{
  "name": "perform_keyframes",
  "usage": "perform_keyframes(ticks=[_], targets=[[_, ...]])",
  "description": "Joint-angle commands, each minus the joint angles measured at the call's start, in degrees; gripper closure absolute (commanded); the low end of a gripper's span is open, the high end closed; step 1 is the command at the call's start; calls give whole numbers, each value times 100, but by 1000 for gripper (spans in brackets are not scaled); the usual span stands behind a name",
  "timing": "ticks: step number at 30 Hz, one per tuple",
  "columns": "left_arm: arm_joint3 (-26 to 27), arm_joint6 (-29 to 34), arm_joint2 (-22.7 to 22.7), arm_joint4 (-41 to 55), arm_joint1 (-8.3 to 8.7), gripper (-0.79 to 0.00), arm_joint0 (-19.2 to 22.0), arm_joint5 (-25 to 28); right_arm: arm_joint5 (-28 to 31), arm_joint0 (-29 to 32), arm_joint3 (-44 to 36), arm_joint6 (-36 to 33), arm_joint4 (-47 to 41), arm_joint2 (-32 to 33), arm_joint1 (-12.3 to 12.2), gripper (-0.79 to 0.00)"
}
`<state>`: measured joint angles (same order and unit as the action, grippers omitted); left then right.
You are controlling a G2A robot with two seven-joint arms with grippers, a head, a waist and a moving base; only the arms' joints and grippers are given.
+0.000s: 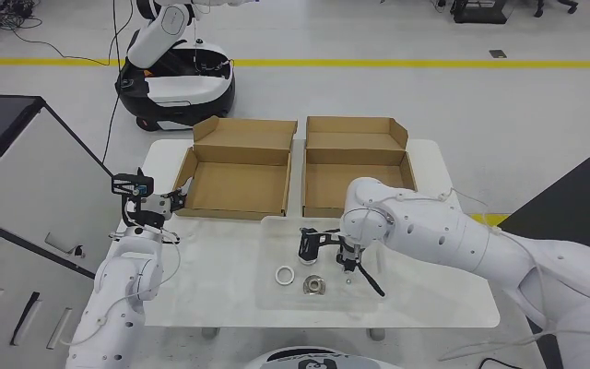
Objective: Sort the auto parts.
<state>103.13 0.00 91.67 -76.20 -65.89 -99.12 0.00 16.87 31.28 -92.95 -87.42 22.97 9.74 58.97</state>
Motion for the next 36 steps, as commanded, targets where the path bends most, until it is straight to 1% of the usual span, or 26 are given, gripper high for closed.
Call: perform_keyframes(ticks=[1, 4, 8, 17, 22, 28, 34, 36], targets=[[0, 0, 0, 0, 0, -785, 0, 0, -41, -41, -27, -41, -55, 0, -24, 0], [0, 0, 0, 0, 0, -785, 0, 0, -58, -134, -106, -58, -181, 0, -97, 0], [0, 0, 0, 0, 0, -785, 0, 0, -58, -355, -335, -58, -549, 0, -266, 0], [0, 0, 0, 0, 0, -785, 0, 0, -54, -900, -1177, -53, -1336, 84, -765, 0], [0, 0, 0, 0, 0, -785, 0, 0, 87, -1064, -1482, 88, -1716, 208, -1044, 0], [0, 0, 0, 0, 0, -785, 0, 0, 455, -1183, -1590, 455, -2242, 395, -1420, 0], [0, 0, 0, 0, 0, -785, 0, 0, 899, -1206, -1534, 899, -2627, 525, -1889, 0], [0, 0, 0, 0, 0, -785, 0, 0, 1176, -1170, -1492, 1176, -2829, 614, -2062, 0]])
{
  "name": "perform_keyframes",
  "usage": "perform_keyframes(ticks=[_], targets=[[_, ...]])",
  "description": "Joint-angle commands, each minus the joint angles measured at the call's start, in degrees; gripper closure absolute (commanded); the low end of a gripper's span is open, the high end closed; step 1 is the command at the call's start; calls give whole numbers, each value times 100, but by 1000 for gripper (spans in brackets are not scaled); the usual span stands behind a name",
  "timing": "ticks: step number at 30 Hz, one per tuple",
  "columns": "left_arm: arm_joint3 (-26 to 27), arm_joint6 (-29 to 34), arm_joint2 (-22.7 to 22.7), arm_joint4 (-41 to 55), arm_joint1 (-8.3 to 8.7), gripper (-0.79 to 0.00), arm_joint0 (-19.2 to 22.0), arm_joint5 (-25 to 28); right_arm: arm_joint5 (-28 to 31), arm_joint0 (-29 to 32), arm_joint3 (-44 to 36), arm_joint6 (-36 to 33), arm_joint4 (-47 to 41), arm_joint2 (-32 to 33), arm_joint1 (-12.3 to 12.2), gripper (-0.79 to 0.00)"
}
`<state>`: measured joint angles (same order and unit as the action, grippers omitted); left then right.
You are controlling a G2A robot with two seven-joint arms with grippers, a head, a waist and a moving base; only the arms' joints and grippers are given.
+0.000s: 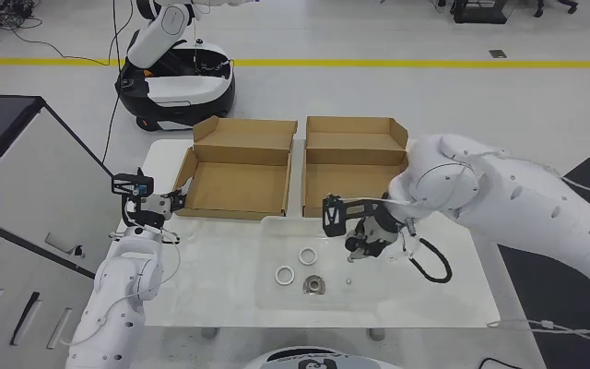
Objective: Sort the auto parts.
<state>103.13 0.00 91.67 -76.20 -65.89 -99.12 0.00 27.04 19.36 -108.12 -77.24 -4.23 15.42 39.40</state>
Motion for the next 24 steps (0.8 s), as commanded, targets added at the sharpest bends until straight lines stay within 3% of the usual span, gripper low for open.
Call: perform_keyframes(ticks=[1, 9, 18, 24], targets=[[0, 0, 0, 0, 0, -785, 0, 0, 280, 47, 43, 279, -176, 75, -192, 0], [0, 0, 0, 0, 0, -785, 0, 0, 1525, 261, 131, 1523, -555, 194, -809, 0], [0, 0, 0, 0, 0, -785, 0, 0, 3096, 277, 281, 3096, -523, 71, -1195, 0], [0, 0, 0, 0, 0, -785, 0, 0, 3096, 311, 53, 3114, -1168, 380, -1254, 0]])
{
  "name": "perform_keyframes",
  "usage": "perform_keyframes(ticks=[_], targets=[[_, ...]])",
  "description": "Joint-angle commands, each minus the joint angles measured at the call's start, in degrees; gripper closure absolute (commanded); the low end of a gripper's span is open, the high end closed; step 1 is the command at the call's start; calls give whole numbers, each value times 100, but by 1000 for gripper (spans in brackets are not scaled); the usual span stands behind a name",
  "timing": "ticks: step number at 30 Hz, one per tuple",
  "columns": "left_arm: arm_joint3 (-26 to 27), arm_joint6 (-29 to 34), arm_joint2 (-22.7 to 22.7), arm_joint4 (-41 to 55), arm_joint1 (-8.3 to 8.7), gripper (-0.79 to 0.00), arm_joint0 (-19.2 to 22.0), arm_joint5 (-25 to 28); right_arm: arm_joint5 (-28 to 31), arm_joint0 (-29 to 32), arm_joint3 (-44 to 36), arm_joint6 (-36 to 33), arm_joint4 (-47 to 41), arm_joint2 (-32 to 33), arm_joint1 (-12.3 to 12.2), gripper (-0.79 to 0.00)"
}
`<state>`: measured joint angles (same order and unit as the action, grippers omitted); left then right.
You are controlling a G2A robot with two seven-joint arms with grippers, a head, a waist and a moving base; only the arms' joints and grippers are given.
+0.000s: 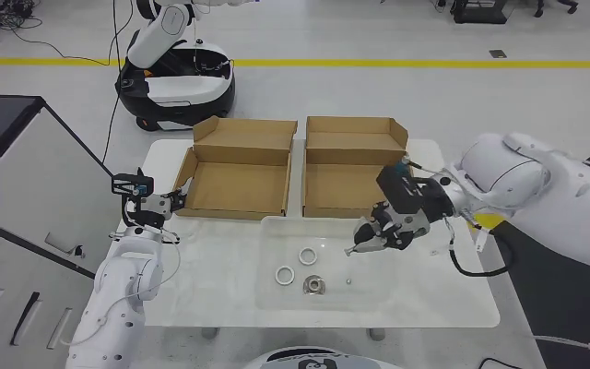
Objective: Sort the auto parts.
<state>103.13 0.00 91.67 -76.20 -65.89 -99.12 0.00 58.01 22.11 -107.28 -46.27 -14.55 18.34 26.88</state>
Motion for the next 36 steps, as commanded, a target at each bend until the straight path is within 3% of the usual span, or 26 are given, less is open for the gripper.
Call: perform_keyframes(ticks=[1, 21, 29, 36], targets=[[0, 0, 0, 0, 0, -785, 0, 0, -1, 84, -48, 39, -246, 161, -2, 0], [0, 0, 0, 0, 0, -785, 0, 0, -38, 355, -55, 182, -506, 520, 6, 0], [0, 0, 0, 0, 0, -785, 0, 0, -1, 743, -102, 177, -1387, 993, -177, 0], [0, 0, 0, 0, 0, -785, 0, 0, -1, 1076, -478, -2, -2374, 1547, -163, 0]])
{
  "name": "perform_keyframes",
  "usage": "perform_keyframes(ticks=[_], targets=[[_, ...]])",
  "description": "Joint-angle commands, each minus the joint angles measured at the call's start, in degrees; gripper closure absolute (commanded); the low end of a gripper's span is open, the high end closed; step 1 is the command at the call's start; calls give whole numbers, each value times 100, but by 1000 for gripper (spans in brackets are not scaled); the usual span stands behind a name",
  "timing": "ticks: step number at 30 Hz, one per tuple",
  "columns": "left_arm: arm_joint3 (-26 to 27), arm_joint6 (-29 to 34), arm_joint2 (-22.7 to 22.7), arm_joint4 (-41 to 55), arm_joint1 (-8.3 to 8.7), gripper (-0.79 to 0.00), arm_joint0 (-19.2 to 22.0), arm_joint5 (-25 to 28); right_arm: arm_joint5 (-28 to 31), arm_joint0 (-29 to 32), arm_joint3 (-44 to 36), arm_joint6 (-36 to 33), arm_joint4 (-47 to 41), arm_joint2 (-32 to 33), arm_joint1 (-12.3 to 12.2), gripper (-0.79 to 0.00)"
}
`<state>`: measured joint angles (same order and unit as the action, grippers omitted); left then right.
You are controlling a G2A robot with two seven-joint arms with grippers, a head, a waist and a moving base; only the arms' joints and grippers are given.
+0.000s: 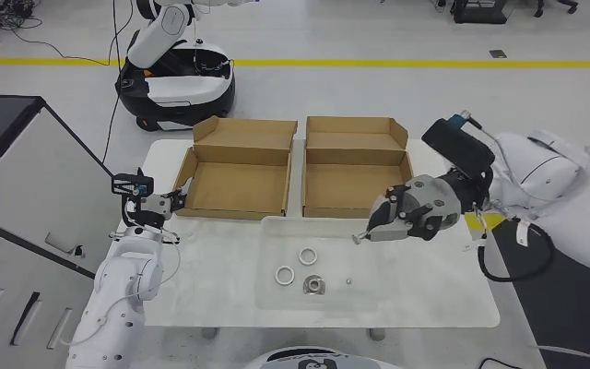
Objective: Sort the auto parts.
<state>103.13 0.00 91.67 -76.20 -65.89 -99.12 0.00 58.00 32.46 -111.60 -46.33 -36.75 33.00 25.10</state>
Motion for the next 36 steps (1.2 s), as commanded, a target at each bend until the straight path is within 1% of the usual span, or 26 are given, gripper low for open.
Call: perform_keyframes(ticks=[1, 8, 13, 19, 26, 30, 36], targets=[[0, 0, 0, 0, 0, -785, 0, 0, 0, 109, -110, 4, -274, 192, 43, 0], [0, 0, 0, 0, 0, -785, 0, 0, 0, 442, -425, 4, -1114, 807, 316, 0], [0, 0, 0, 0, 0, -785, 0, 0, 0, 692, -624, 3, -1555, 1221, 613, 0], [0, 0, 0, 0, 0, -785, 0, 0, 0, 1040, -766, 2, -1878, 1573, 1004, 0], [0, 0, 0, 0, 0, -785, 0, 0, 0, 1129, -860, 1, -2049, 1590, 1383, 0], [0, 0, 0, 0, 0, -785, 0, 0, 0, 1032, -854, 1, -2183, 1395, 1631, 0], [0, 0, 0, 0, 0, -785, 0, 0, 0, 898, -792, 1, -2291, 1035, 1934, 0]])
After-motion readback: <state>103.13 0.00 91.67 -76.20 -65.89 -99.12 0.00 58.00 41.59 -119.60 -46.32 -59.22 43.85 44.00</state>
